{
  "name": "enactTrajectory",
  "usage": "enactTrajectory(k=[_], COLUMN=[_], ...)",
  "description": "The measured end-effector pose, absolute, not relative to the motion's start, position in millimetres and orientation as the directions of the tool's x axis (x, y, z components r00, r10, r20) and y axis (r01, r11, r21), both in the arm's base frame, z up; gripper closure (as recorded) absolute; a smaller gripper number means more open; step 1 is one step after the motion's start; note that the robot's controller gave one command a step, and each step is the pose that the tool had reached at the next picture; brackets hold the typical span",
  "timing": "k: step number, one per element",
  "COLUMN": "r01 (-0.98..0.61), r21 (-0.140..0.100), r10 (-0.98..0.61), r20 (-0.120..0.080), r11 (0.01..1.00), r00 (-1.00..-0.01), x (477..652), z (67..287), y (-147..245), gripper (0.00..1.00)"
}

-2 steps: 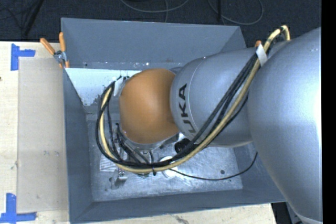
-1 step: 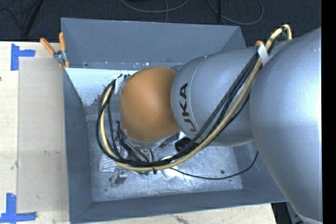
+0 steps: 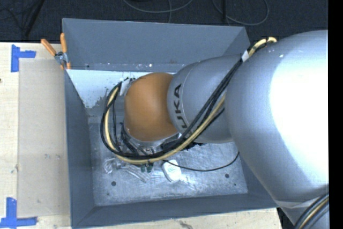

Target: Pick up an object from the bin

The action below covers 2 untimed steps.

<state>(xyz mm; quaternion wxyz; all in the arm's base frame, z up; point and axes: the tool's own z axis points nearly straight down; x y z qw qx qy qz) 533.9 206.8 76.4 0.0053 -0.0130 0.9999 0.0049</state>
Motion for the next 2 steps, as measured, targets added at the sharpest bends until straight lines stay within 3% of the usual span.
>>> enactTrajectory(k=[1, 2], r01=[-0.026, 0.009], r21=[0.010, 0.001], r10=[-0.026, 0.009], r20=[-0.011, -0.001], r11=[1.000, 1.000], r00=[-1.000, -1.000], x=[533.9, 545.4], z=[76.4, 210.1], y=[206.9, 200.1], gripper=[1.00, 1.00])
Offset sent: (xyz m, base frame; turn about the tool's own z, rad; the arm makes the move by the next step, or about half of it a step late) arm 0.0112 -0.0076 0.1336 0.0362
